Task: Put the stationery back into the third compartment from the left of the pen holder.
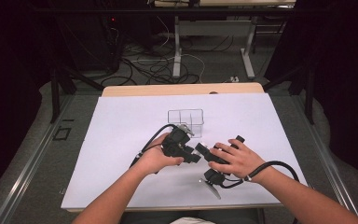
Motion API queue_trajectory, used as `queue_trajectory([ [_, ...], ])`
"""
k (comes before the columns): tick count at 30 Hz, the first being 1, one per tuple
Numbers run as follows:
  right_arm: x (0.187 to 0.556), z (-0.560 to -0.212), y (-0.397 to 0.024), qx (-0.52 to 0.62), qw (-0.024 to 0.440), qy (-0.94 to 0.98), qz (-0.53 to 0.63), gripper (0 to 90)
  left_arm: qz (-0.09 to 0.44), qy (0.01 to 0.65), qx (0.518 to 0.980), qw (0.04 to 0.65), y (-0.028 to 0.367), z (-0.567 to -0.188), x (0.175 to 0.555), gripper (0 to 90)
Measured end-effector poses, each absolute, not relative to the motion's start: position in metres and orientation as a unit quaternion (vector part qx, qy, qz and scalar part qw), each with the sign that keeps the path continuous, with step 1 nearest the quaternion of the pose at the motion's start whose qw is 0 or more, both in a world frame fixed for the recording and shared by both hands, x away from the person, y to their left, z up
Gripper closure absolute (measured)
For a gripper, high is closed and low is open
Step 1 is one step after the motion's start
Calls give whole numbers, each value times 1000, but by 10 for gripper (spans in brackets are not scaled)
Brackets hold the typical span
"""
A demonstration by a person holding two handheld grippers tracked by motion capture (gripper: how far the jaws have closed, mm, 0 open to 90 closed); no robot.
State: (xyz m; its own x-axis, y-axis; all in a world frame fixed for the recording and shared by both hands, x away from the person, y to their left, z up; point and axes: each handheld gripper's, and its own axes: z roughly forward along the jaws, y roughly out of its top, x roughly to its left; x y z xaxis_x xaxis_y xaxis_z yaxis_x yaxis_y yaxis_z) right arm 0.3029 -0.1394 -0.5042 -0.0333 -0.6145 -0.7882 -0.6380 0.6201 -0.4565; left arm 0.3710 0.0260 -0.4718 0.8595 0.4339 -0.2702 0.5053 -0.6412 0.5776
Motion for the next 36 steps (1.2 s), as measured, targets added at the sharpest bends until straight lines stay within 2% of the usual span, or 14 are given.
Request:
queue_trajectory([
  [7,299,-504,-137,-439,543,716,8,668,-56,262,909,318,21,-473,373,669],
  [22,301,-504,-137,-437,535,723,13,660,-62,275,905,319,22,-475,375,685],
  [36,308,-496,-140,-409,536,738,30,505,-29,312,888,337,41,-478,387,686],
])
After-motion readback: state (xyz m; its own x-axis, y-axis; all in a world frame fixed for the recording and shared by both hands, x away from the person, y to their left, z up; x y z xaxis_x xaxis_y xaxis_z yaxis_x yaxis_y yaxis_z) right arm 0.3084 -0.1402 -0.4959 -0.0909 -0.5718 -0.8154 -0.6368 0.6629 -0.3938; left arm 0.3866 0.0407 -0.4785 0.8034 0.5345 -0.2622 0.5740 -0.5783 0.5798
